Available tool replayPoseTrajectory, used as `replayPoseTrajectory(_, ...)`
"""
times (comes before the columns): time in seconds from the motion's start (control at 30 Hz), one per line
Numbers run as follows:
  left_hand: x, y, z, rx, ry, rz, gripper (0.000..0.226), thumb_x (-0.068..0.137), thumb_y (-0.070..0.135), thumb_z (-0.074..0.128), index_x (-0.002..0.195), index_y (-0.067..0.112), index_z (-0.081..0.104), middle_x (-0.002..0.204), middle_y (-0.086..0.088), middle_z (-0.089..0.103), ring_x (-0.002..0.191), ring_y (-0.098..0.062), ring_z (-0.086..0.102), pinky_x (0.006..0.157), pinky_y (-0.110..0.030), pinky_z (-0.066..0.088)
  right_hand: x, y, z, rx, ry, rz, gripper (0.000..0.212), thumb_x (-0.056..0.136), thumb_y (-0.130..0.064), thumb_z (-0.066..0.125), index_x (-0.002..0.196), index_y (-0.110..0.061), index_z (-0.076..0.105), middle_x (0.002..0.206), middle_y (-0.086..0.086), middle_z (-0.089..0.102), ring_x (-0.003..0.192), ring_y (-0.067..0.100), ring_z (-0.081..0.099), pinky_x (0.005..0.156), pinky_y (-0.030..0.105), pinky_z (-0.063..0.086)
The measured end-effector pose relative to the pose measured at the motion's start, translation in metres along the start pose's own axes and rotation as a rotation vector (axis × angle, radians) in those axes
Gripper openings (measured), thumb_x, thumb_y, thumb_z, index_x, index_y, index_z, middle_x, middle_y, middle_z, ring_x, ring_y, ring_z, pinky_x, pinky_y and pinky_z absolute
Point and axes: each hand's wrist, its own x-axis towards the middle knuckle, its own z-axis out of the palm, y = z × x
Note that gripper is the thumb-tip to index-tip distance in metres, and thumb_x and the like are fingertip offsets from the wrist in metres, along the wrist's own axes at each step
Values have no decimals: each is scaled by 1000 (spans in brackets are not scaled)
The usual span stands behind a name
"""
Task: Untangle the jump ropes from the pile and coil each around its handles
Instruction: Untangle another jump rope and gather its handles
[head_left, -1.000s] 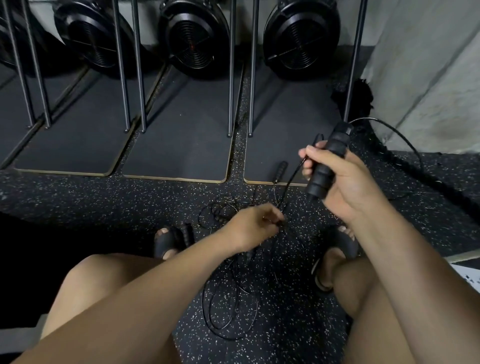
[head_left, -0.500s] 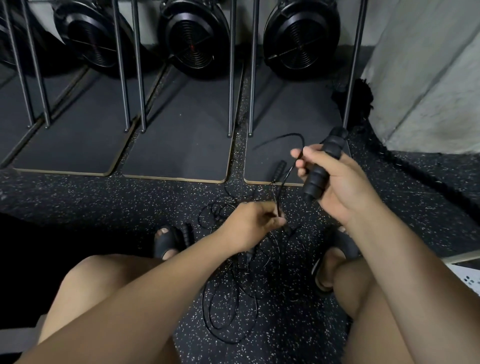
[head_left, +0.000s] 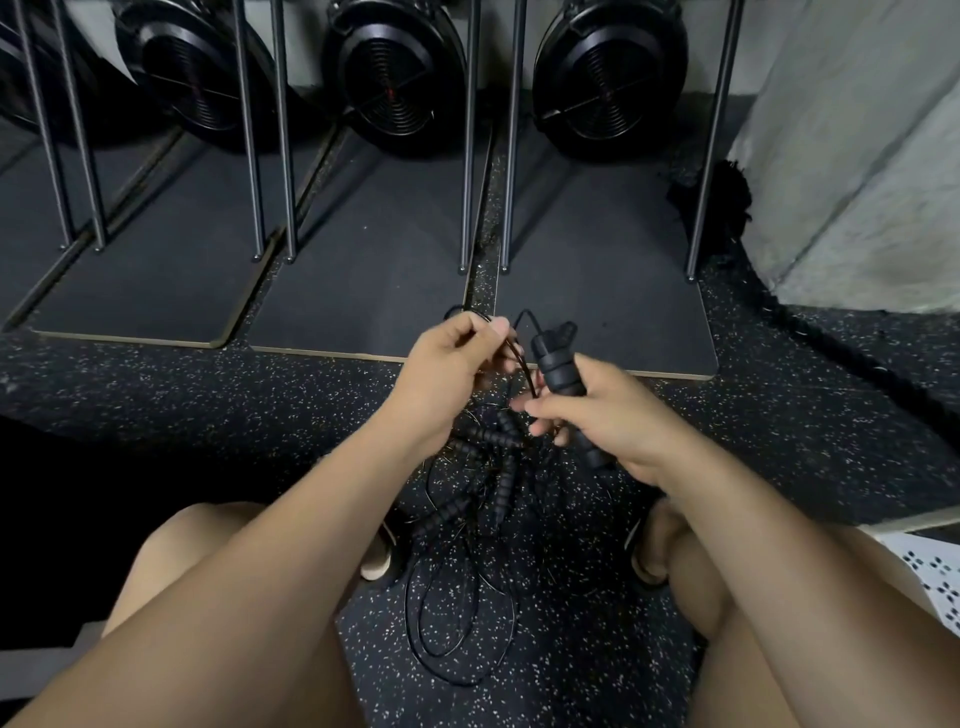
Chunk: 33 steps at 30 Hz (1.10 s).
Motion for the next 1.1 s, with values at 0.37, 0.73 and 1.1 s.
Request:
replayPoseTrajectory(0.37,13,-6,-16,-30,221,-110,30,106,37,64,87,15,68,83,-3,72,76,-16,66,63,-29,42,-6,-5,7,-58,42,-173,28,85,-2,87,106,-4,68,83,7,77,75,19,74,72,35,60)
replayPoseTrajectory(0.73,-16,-53,27,484,-426,-185,32,105,16,58,120,40,74,124,17,76,116,-19,69,108,-42,48,-17,-27,-28,473,227,-336,24,92,6,73,109,-6,63,103,23,79,76,20,69,74,30,58)
replayPoseTrajectory(1.1,-16,-45,21,834,-344,187,17,107,34,63,101,27,78,94,6,80,86,-15,74,83,-33,58,0,-17,-38,469,348,-124,36,86,3,83,115,-5,64,101,21,80,80,26,76,65,30,58)
